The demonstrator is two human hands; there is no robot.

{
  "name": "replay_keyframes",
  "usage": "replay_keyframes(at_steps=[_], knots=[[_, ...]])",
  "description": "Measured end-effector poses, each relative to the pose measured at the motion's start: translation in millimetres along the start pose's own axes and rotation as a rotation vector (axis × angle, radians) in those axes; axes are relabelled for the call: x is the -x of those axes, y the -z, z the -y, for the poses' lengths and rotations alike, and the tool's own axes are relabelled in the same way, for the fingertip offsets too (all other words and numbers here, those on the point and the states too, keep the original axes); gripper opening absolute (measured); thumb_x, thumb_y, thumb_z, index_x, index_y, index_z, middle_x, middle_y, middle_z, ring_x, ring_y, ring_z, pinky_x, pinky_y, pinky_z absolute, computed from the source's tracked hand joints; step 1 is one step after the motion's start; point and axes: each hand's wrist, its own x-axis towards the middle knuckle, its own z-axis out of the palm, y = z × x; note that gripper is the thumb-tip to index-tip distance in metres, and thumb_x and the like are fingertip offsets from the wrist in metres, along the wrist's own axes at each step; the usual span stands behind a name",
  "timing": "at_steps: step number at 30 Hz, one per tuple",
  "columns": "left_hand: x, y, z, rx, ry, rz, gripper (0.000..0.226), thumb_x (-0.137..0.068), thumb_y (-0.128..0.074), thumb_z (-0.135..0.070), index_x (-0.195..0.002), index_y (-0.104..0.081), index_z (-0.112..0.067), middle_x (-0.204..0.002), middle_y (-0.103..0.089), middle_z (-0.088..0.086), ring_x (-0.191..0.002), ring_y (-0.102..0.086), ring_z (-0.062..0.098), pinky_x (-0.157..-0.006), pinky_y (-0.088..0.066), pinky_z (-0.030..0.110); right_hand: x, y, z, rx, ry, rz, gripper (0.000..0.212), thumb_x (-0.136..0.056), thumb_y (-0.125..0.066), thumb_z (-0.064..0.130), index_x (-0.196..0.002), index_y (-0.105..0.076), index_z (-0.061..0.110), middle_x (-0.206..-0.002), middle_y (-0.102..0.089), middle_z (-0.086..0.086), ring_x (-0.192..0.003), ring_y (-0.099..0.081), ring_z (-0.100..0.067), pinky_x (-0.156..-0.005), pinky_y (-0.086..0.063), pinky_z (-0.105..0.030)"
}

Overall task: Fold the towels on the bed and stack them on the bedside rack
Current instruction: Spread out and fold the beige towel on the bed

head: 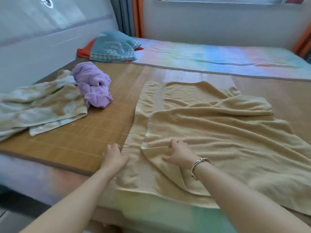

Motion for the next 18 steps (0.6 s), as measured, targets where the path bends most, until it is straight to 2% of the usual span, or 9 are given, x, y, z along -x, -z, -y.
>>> replay_keyframes(at_steps=[3, 5, 7, 8, 10, 12, 14, 16, 18], knots=[[-4.7, -1.8, 6.3, 0.065, 0.048, 0.022, 0.025, -0.075, -0.064, -0.036, -0.071, -0.051, -0.015, -0.109, -0.059, 0.021, -0.101, -0.057, 0.036, -0.082, -0.047, 0.041, -8.0, -4.7, 7.7, -0.068, -0.033, 0.057, 0.027, -0.084, -0.058, 0.031, -0.104, -0.053, 0.013, -0.109, -0.060, -0.006, -0.103, -0.056, -0.026, -0.078, -0.046, -0.033], [-8.6, -4.5, 3.2, 0.039, 0.054, 0.054, 0.033, -0.077, -0.060, -0.039, -0.051, -0.050, -0.020, -0.107, -0.062, 0.017, -0.108, -0.056, 0.034, -0.086, -0.048, 0.038, -8.6, -0.7, 15.7, -0.317, -0.069, 0.089, 0.014, -0.088, -0.051, 0.027, -0.079, -0.050, 0.016, -0.078, -0.055, -0.002, -0.073, -0.058, -0.021, -0.059, -0.040, -0.027], [-12.0, -5.6, -6.4, 0.039, 0.026, 0.049, 0.031, -0.085, -0.055, -0.034, -0.058, -0.050, -0.021, -0.113, -0.052, 0.007, -0.110, -0.051, 0.029, -0.086, -0.043, 0.034, -3.3, 10.1, 26.8, -0.617, -0.138, 0.139, 0.024, -0.092, -0.043, 0.027, -0.070, -0.038, 0.018, -0.064, -0.039, 0.002, -0.052, -0.041, -0.013, -0.048, -0.034, -0.022], [-15.0, -4.0, -12.2, 0.068, -0.001, 0.035, 0.027, -0.090, -0.052, -0.031, -0.066, -0.048, -0.020, -0.110, -0.049, 0.005, -0.102, -0.052, 0.027, -0.082, -0.044, 0.034, -2.5, 15.4, 32.4, -0.730, -0.160, 0.159, 0.023, -0.093, -0.042, 0.029, -0.074, -0.041, 0.017, -0.066, -0.042, 0.002, -0.054, -0.040, -0.012, -0.049, -0.034, -0.021], [-22.3, 2.8, -23.8, 0.184, -0.062, -0.013, 0.023, -0.097, -0.045, -0.026, -0.076, -0.042, -0.017, -0.095, -0.051, 0.005, -0.078, -0.051, 0.020, -0.064, -0.041, 0.032, 0.3, 26.1, 45.9, -0.976, -0.188, 0.146, 0.022, -0.093, -0.044, 0.033, -0.092, -0.055, 0.013, -0.080, -0.058, -0.002, -0.066, -0.054, -0.013, -0.057, -0.045, -0.022], [-31.8, 18.5, -30.3, 0.310, -0.096, -0.082, 0.019, -0.100, -0.042, -0.023, -0.085, -0.041, -0.012, -0.080, -0.049, 0.003, -0.069, -0.048, 0.020, -0.058, -0.035, 0.031, -2.6, 39.2, 65.2, -1.436, -0.198, 0.017, 0.019, -0.093, -0.047, 0.026, -0.090, -0.059, 0.012, -0.076, -0.064, -0.002, -0.064, -0.061, -0.012, -0.053, -0.050, -0.019], [-42.3, 35.5, -27.1, 0.395, -0.097, -0.158, 0.016, -0.099, -0.044, -0.023, -0.090, -0.042, -0.010, -0.076, -0.048, 0.001, -0.075, -0.049, 0.024, -0.064, -0.037, 0.034, -10.2, 52.5, 84.2, -1.782, -0.194, -0.175, 0.017, -0.091, -0.049, 0.022, -0.079, -0.056, 0.014, -0.067, -0.060, -0.001, -0.056, -0.058, -0.013, -0.051, -0.049, -0.022], [-46.3, 48.2, -14.2, 0.418, -0.060, -0.146, 0.015, -0.096, -0.050, -0.025, -0.095, -0.043, -0.012, -0.080, -0.049, 0.001, -0.077, -0.050, 0.024, -0.064, -0.040, 0.034, -18.3, 55.7, 102.3, -1.671, -0.117, -0.258, 0.012, -0.087, -0.050, 0.024, -0.079, -0.051, 0.014, -0.071, -0.052, -0.005, -0.062, -0.050, -0.019, -0.060, -0.045, -0.029], [-40.3, 54.6, 1.9, 0.397, 0.010, -0.041, 0.021, -0.092, -0.057, -0.024, -0.103, -0.041, -0.014, -0.088, -0.049, 0.001, -0.079, -0.051, 0.021, -0.056, -0.039, 0.030, -21.9, 42.1, 121.7, -1.420, -0.006, -0.210, 0.011, -0.087, -0.050, 0.021, -0.078, -0.046, 0.016, -0.069, -0.043, -0.004, -0.065, -0.041, -0.019, -0.063, -0.037, -0.032]])
